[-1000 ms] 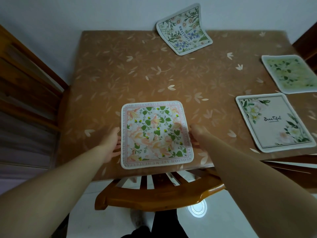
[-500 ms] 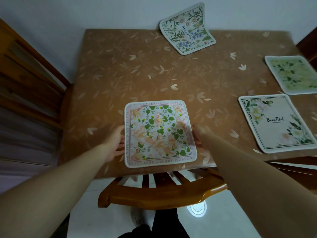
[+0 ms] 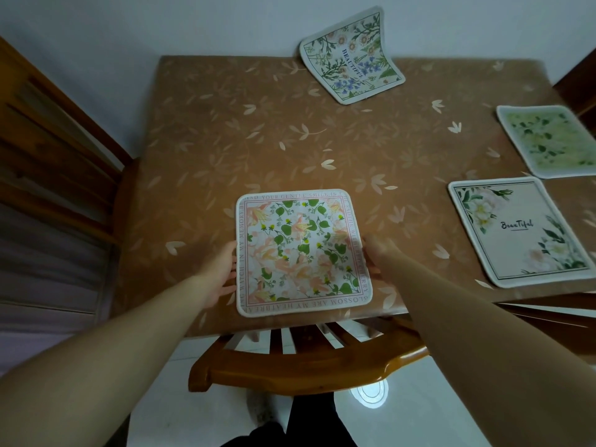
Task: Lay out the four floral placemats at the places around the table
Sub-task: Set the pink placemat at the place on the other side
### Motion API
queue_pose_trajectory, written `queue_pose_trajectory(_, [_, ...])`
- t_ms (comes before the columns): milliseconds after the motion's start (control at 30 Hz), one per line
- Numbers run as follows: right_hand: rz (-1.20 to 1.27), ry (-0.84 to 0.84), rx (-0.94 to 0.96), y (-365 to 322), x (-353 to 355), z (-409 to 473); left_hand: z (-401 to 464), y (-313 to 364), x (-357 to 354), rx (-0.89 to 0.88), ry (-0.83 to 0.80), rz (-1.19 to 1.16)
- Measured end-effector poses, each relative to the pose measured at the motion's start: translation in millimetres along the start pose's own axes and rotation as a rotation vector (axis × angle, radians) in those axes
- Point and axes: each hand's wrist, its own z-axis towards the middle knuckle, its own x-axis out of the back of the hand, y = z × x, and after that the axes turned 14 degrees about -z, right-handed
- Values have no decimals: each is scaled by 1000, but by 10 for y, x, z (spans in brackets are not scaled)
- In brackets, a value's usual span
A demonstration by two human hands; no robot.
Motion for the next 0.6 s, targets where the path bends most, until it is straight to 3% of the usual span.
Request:
queue_pose_trajectory(400, [-59,-45,-22,-18,31,-89,-131,196,33,-4,13,35])
queue_pose_trajectory(600, [94,-90,85,-330,191,-525,-487,660,-27,-78,10,-30])
